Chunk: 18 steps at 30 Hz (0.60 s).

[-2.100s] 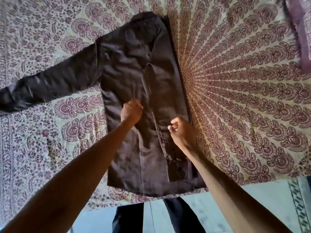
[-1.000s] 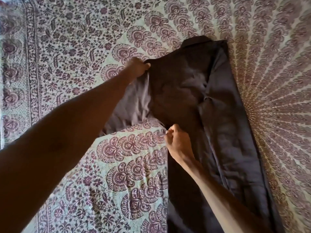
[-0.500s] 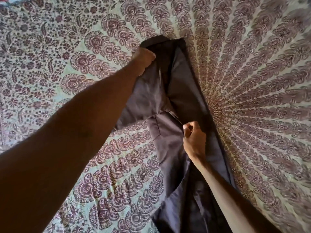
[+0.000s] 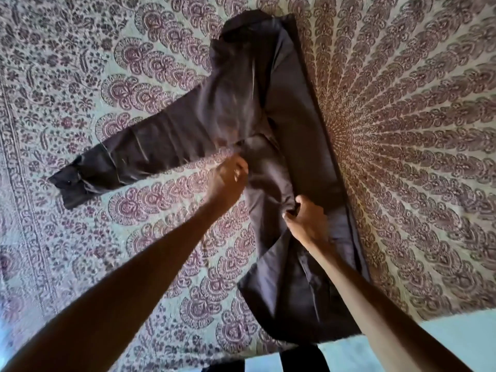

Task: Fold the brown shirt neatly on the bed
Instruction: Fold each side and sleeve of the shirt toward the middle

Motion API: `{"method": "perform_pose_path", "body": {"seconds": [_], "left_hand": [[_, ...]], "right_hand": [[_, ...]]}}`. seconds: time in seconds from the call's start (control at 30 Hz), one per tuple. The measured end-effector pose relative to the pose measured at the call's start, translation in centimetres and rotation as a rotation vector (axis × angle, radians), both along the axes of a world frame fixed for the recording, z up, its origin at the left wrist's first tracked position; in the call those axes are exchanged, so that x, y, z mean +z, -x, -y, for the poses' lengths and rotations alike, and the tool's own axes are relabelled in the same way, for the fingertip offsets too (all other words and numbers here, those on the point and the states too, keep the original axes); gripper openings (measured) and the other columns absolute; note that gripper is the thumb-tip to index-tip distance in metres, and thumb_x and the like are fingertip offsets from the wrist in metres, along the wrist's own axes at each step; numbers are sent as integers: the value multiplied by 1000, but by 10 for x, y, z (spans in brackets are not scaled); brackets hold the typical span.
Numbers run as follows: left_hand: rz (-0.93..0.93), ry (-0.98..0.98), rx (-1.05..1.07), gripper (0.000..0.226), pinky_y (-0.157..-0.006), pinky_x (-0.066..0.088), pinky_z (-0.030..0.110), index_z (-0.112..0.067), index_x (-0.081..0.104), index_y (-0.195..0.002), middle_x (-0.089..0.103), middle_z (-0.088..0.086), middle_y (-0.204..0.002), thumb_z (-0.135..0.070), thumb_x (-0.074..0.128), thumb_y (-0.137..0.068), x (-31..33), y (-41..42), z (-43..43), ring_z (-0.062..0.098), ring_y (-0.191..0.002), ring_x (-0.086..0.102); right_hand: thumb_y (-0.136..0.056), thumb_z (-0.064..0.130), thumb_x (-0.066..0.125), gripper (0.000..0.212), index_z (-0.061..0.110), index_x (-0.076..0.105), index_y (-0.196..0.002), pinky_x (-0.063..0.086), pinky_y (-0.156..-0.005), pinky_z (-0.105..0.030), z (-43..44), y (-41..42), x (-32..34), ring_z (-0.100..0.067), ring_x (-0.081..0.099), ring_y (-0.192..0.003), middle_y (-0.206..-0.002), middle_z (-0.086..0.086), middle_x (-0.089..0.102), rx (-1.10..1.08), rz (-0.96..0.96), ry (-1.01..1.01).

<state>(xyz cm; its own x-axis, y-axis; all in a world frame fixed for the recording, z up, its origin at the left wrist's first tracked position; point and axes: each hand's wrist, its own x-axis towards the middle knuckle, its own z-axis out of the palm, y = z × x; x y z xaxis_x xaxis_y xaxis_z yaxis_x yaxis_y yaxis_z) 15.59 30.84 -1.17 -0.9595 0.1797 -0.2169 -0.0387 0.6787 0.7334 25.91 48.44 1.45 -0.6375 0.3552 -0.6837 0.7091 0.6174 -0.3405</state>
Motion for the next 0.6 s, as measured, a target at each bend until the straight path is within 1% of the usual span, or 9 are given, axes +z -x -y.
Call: {"method": "perform_pose_path", "body": {"seconds": [0.1,0.17,0.23,0.3,0.37,0.43,0.47,0.53,0.6], "left_hand": [[210,-93,-64,15,-53,52,21,-10,65,-88,68,2,-75,-16,51,-89,-3,-76,7,3,-60,63],[311,-148,-90,16,-52,44,10,-13,66,-89,67,-4,-73,-21,53,-91,-3,-126,8,-6,-56,60],[413,-157,-103,17,-54,47,15,-21,65,-88,66,-10,-72,-37,57,-89,-5,-170,7,-4,-59,61],[471,-122,-155,33,-58,52,24,-24,64,-90,65,-10,-72,-54,58,-80,-5,-209,8,2,-62,62],[513,-137,-183,38,-59,51,23,-22,62,-96,64,-10,-72,-53,67,-74,-4,-245,9,4,-63,62],[504,-151,-179,43,-61,46,16,-18,62,-102,63,-7,-80,-45,76,-71,-1,-273,9,4,-67,59],[456,-140,-188,52,-64,46,17,-16,62,-105,62,-6,-87,-49,76,-67,-2,-286,9,7,-73,59],[350,-33,-256,70,-75,49,27,-19,58,-113,59,-3,-105,-59,72,-58,-5,-310,6,17,-90,58],[293,120,-303,76,-81,48,35,-25,50,-119,53,-1,-118,-62,70,-56,-6,-327,3,23,-101,53]], "right_hand": [[-80,22,63,34,19,61,-114,52,-84,-38,7,-39,2,-35,65,-106,-111,-14,70,-3,70,-36],[-78,21,62,32,18,62,-109,52,-82,-38,11,-66,3,-36,66,-104,-109,-14,70,-38,98,-45],[-79,24,64,29,16,64,-108,52,-83,-38,14,-91,2,-36,65,-104,-107,-14,71,-82,99,-50],[-83,32,64,29,16,66,-107,53,-84,-39,16,-115,2,-36,65,-105,-108,-15,71,-108,91,-67],[-85,34,63,31,15,67,-110,52,-85,-40,15,-135,4,-37,64,-108,-112,-16,70,-109,88,-80],[-82,29,67,33,13,67,-111,50,-84,-38,11,-150,5,-37,62,-111,-114,-18,69,-104,83,-73],[-80,24,69,31,11,68,-108,50,-83,-37,9,-156,7,-37,62,-110,-112,-18,70,-93,73,-54],[-77,20,71,29,10,70,-104,50,-79,-35,3,-168,7,-35,65,-106,-106,-17,72,-86,56,-8],[-78,23,74,35,9,71,-110,50,-83,-33,-2,-177,6,-32,65,-109,-110,-16,72,-86,37,16]]}}
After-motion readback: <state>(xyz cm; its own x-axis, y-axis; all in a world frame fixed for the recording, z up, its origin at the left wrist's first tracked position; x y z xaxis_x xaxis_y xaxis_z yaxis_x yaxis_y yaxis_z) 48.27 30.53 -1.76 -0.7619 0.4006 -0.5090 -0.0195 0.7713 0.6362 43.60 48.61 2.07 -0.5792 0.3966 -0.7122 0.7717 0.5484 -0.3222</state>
